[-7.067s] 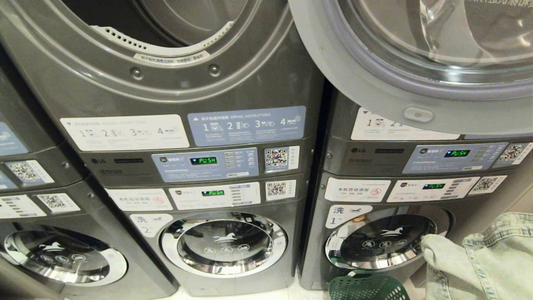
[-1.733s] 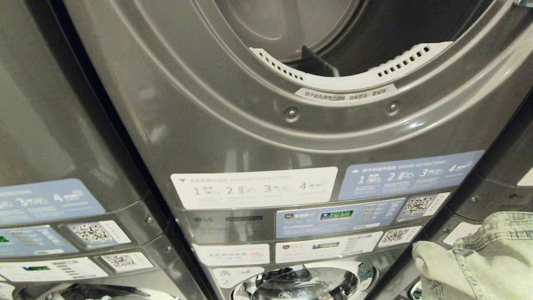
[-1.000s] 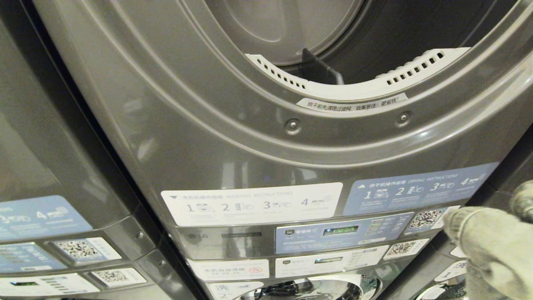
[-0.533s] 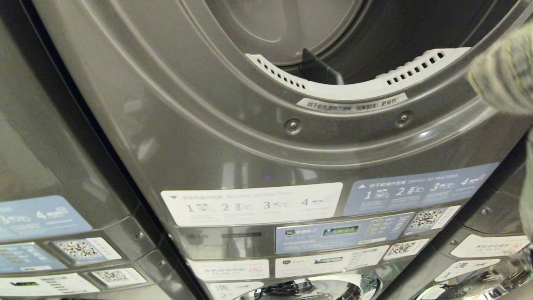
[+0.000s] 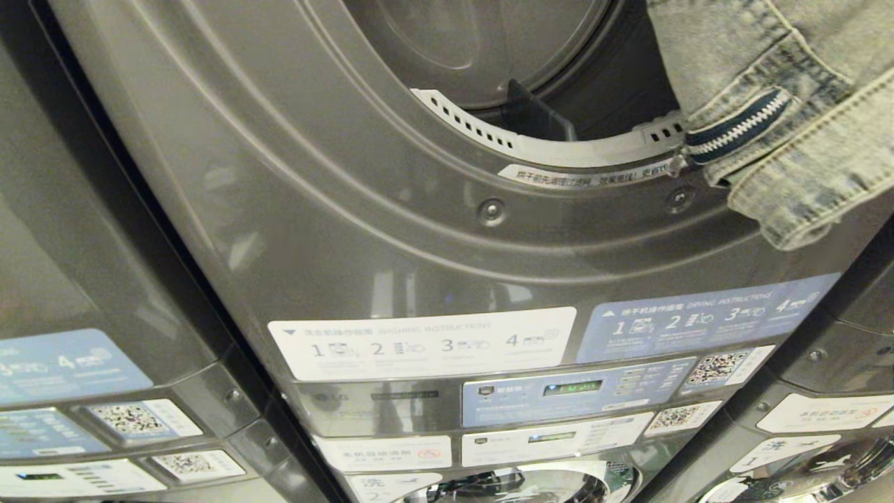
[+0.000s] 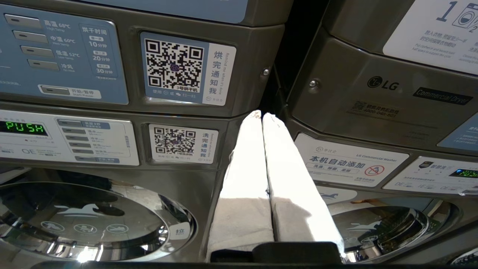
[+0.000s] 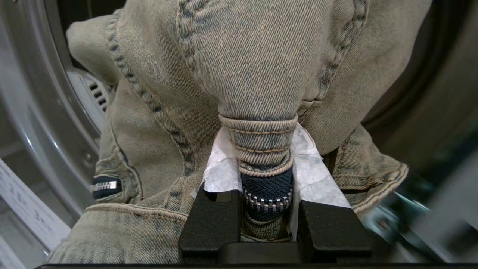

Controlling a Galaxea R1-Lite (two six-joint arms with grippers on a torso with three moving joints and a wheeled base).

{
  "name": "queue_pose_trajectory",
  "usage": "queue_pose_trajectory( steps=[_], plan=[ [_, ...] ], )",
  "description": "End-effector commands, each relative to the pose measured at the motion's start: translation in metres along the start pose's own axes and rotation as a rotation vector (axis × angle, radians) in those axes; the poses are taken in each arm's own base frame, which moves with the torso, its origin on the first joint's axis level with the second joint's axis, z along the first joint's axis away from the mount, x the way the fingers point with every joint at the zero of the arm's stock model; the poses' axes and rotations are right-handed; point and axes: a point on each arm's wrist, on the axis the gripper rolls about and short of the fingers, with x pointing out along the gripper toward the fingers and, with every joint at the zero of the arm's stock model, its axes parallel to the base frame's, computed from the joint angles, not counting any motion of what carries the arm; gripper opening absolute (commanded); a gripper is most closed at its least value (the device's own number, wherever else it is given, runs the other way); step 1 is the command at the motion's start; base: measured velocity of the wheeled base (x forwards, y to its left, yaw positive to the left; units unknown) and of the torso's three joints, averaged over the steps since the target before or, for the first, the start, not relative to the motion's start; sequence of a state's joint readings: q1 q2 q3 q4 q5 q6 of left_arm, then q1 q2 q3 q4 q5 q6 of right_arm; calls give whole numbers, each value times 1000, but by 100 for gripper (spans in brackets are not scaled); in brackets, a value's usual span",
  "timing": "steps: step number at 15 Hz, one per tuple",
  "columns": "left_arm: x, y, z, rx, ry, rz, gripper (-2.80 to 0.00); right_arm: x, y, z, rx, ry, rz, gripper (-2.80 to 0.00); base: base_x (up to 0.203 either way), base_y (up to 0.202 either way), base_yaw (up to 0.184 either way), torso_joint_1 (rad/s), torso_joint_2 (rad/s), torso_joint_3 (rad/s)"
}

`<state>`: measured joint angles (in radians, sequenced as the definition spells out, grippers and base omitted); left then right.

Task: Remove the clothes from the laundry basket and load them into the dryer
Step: Put the clothes in the dryer

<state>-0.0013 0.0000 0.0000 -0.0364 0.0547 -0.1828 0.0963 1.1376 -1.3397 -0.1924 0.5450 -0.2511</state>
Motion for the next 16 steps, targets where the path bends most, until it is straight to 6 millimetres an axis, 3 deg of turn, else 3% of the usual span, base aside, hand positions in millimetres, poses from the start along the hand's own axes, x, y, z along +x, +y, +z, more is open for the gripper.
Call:
queue_pose_trajectory(
  steps=[1,5,11,16],
  plan=[
    [2,1,-8,0,29,7,-280,32,1,-12,58,16,61,-280,0,0,0,0,0,0],
    [2,2,-9,-1,31,10,-280,85,37,-11,160,39,54,-280,0,0,0,0,0,0],
    [2,2,-9,-1,31,11,-280,163,26,-4,159,-7,-257,-280,0,0,0,0,0,0],
    [2,2,-9,-3,32,9,-280,187,32,-23,156,17,-308,-280,0,0,0,0,0,0]
  ],
)
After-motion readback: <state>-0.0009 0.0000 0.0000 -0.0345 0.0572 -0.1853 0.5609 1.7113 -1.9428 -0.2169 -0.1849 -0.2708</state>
